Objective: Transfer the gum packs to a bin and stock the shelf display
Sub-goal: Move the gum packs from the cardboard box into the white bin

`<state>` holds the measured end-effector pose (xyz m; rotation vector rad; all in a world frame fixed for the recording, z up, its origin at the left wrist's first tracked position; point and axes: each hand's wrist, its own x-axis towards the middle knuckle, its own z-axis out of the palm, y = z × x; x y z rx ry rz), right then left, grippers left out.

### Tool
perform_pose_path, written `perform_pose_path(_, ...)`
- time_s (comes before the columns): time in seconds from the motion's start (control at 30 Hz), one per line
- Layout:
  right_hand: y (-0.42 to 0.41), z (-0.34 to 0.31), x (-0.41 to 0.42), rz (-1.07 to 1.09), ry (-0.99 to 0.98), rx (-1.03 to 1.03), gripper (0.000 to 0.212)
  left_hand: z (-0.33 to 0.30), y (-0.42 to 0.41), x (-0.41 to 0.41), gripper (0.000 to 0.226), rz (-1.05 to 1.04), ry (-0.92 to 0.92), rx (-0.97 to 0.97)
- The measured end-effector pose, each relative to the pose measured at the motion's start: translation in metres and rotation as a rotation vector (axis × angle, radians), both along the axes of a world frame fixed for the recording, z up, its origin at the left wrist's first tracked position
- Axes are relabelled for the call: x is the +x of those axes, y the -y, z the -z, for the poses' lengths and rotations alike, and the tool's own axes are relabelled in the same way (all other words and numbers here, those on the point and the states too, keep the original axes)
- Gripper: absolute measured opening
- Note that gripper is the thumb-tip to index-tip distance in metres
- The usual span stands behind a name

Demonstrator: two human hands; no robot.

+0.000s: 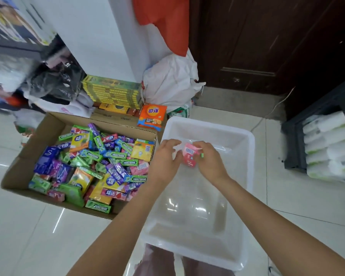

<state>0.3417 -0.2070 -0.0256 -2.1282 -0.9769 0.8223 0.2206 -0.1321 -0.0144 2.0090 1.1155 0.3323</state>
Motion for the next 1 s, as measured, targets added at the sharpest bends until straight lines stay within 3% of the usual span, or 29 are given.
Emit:
perform_pose_path(0.1, -0.028, -0.018, -0.035, -0.083, 0.003, 0.105, 0.035, -0.012, -0.020, -0.046, 0.026, -0.076, 0.011, 0.093)
perform_pose_path(0.2, -0.058, -0.028, -0.070, -0.180, -0.004, 0.162, 0.030, -0.016, -0.042, -0.094, 0.028, -0.201, -0.057, 0.069)
perform_pose_path(0.37, -0.109, -0.019, -0.136, -0.344, 0.001, 0.120, 0.033, -0.007, -0.090, -0.175, 0.033, -0.320, -0.160, 0.037)
perform_pose_path(0.57, -0.161, 0.010, -0.188, -0.499, 0.067, -0.098, 0.056, 0.019, -0.143, -0.236, 0.047, -0.298, -0.253, -0.006)
perform_pose_path(0.77, -0.202, 0.034, -0.212, -0.561, 0.099, -0.211, 0.076, 0.049, -0.191, -0.256, 0.069, -0.119, -0.349, -0.095)
perform_pose_path(1.0, -0.219, 0.048, -0.219, -0.524, 0.321, -0.277, 0.079, 0.078, -0.215, -0.255, 0.064, -0.137, -0.303, -0.155)
